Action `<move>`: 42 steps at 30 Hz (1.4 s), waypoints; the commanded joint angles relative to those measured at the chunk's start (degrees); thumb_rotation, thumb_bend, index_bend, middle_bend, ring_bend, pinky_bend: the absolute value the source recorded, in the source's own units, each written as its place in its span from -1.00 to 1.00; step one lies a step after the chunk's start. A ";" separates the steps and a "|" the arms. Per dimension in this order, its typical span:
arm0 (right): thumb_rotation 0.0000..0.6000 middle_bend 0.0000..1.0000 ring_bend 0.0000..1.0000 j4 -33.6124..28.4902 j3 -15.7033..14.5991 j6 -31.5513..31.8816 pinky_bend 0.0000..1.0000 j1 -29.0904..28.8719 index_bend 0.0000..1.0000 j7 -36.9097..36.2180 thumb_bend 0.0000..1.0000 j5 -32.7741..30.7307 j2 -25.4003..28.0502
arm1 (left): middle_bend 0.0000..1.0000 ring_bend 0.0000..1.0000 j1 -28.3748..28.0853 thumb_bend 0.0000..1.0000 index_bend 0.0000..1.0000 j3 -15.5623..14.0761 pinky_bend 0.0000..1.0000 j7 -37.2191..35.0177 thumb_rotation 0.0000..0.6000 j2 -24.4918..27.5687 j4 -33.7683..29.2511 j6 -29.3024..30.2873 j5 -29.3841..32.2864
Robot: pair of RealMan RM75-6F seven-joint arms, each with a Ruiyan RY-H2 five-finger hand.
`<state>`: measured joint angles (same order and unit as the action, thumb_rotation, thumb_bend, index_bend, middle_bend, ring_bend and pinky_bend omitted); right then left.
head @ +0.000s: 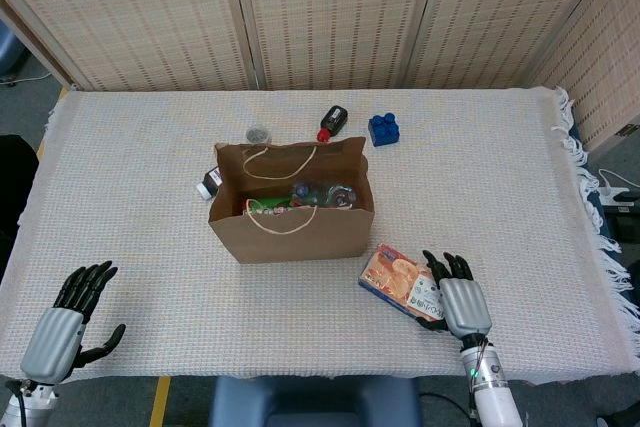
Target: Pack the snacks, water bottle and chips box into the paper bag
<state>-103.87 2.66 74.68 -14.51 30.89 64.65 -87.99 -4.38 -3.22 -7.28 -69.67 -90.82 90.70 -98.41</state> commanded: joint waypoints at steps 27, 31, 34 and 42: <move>1.00 -0.49 -0.80 3.25 1.05 -1.11 -0.36 -2.23 -1.00 4.25 -0.53 -5.82 -2.55 | -1.00 -1.00 -0.05 -0.30 -1.00 0.00 -0.97 -0.49 1.00 0.12 0.07 -0.18 0.34; 1.00 -0.23 -0.48 3.28 0.86 0.11 -0.11 -1.73 -0.92 2.04 -0.29 -3.25 -2.27 | -1.00 -1.00 -0.08 -0.30 -1.00 0.02 -0.97 -0.51 1.00 0.08 0.12 -0.23 0.38; 1.00 -0.10 -0.36 2.95 0.32 0.58 -0.07 -1.43 -0.81 0.67 -0.22 -1.08 -1.19 | -1.00 -1.00 -0.07 -0.30 -1.00 0.00 -0.97 -0.48 1.00 0.09 0.12 -0.20 0.36; 1.00 -0.10 -0.36 -2.11 0.45 2.49 -0.07 0.03 -0.80 -5.80 -0.22 4.01 4.57 | -1.00 -1.00 -0.07 -0.30 -1.00 0.02 -0.97 -0.53 1.00 0.13 0.08 -0.20 0.41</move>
<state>-104.31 2.93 76.49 -15.06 26.91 67.51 -85.11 -4.45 -3.20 -7.82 -69.55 -90.74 90.51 -98.01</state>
